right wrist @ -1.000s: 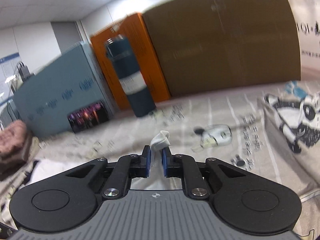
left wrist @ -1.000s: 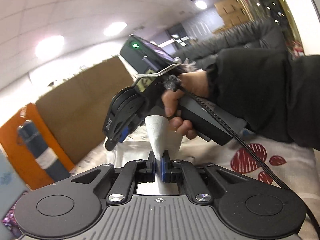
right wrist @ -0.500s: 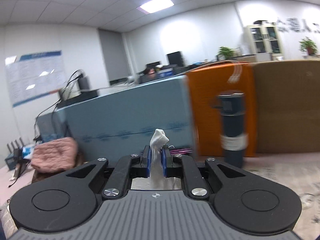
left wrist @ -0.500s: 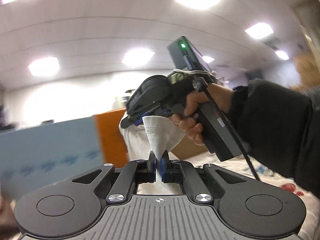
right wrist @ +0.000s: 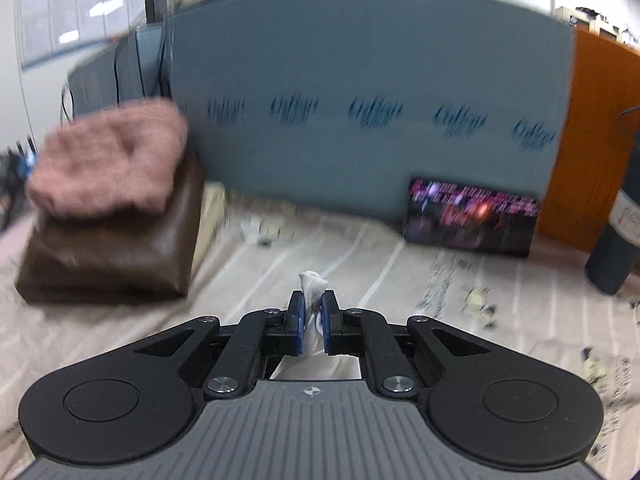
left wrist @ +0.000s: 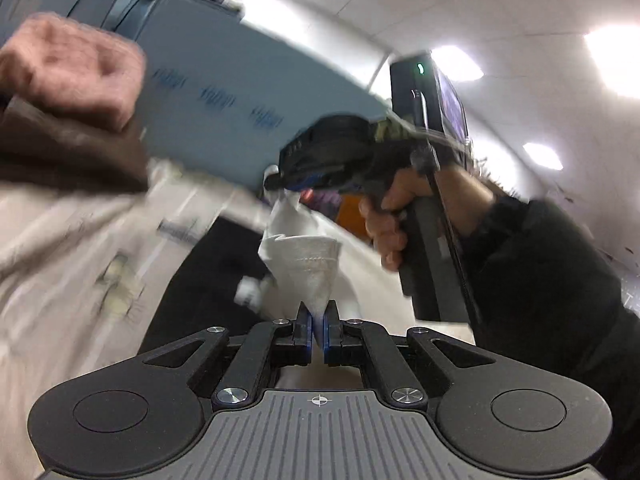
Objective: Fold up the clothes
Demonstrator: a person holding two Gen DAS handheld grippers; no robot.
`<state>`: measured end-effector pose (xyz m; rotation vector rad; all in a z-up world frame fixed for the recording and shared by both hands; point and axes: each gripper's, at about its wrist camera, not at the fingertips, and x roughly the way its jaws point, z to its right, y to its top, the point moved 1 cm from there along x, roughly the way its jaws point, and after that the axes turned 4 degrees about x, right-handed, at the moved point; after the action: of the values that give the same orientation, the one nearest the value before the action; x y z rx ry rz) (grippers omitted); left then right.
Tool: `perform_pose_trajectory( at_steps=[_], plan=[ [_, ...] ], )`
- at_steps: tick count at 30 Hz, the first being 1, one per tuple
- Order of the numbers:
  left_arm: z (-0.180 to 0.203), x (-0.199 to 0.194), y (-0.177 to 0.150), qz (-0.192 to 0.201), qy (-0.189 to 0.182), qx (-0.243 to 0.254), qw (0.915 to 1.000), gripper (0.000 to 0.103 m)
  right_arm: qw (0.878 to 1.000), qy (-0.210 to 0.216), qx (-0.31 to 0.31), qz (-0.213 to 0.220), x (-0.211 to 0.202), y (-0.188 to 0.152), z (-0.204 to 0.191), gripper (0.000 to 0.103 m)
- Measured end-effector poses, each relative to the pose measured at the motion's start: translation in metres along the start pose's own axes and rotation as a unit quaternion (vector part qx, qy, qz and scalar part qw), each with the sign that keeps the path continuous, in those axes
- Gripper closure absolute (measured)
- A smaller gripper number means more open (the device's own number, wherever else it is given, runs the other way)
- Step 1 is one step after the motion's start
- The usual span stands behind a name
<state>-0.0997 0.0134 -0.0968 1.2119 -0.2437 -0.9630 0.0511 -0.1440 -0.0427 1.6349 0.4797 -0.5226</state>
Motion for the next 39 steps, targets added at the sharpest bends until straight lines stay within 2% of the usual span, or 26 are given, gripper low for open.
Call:
perform_pose_trajectory(
  at_steps=[2,4,5,6,8,10,12,16,19,22,25,29,31,34,35,36,37,39],
  plan=[
    [-0.012,-0.007,0.002,-0.010,-0.011,-0.017,0.9997,0.097,1.000,0.014,0.009,-0.004,0.006,-0.003,-0.003,0.090],
    [-0.021,-0.011,0.002,-0.015,-0.019,-0.032,0.9992,0.093,0.999,0.036,0.028,0.000,0.007,-0.004,-0.002,0.063],
    [-0.023,-0.011,0.002,-0.018,-0.024,-0.039,0.9988,0.090,0.998,0.052,0.046,0.011,0.004,-0.002,0.002,0.036],
    [-0.025,-0.010,0.002,-0.021,-0.030,-0.046,0.9983,0.085,0.996,0.064,0.061,0.025,-0.001,-0.001,0.007,0.028],
    [-0.029,-0.011,0.002,-0.024,-0.043,-0.061,0.9970,0.071,0.992,0.076,0.081,0.051,-0.013,0.003,0.018,0.026],
    [-0.033,-0.018,0.002,-0.017,-0.052,-0.078,0.9955,0.052,0.990,0.079,0.096,0.070,-0.032,0.004,0.035,0.020],
    [-0.039,-0.013,0.004,-0.021,-0.056,-0.094,0.9938,0.040,0.987,0.082,0.110,0.086,-0.052,0.003,0.053,0.018],
    [-0.047,-0.005,0.009,-0.027,-0.058,-0.125,0.9900,0.039,0.983,0.082,0.118,0.112,-0.088,-0.010,0.089,0.013],
    [-0.048,-0.004,0.013,-0.029,-0.051,-0.123,0.9907,0.037,0.982,0.070,0.137,0.111,-0.103,-0.028,0.113,0.013],
    [-0.045,-0.007,0.026,-0.010,-0.017,-0.084,0.9963,0.027,0.979,0.080,0.160,0.100,-0.109,-0.049,0.133,0.013],
    [-0.042,-0.002,0.052,0.014,0.004,-0.032,0.9994,0.025,0.976,0.074,0.185,0.092,-0.108,-0.067,0.144,0.013],
    [-0.047,0.036,0.088,-0.002,0.005,0.039,0.9992,0.025,0.965,0.100,0.223,0.090,-0.101,-0.091,0.154,0.013],
    [-0.055,0.062,0.100,-0.025,0.000,0.044,0.9987,0.025,0.962,0.105,0.235,0.087,-0.096,-0.101,0.159,0.013],
    [-0.067,0.105,0.106,-0.102,-0.044,0.018,0.9937,0.028,0.960,0.100,0.249,0.082,-0.092,-0.109,0.167,0.013],
    [-0.070,0.117,0.105,-0.124,-0.048,0.007,0.9910,0.036,0.959,0.103,0.252,0.080,-0.091,-0.111,0.169,0.013],
    [-0.073,0.124,0.104,-0.135,-0.046,0.003,0.9898,0.068,0.958,0.105,0.256,0.077,-0.090,-0.112,0.171,0.013],
    [-0.072,0.125,0.102,-0.137,-0.033,0.019,0.9898,0.090,0.957,0.106,0.257,0.076,-0.089,-0.114,0.172,0.013],
    [-0.069,0.126,0.098,-0.140,-0.001,0.060,0.9883,0.094,0.958,0.103,0.257,0.077,-0.091,-0.115,0.174,0.013]
  ],
)
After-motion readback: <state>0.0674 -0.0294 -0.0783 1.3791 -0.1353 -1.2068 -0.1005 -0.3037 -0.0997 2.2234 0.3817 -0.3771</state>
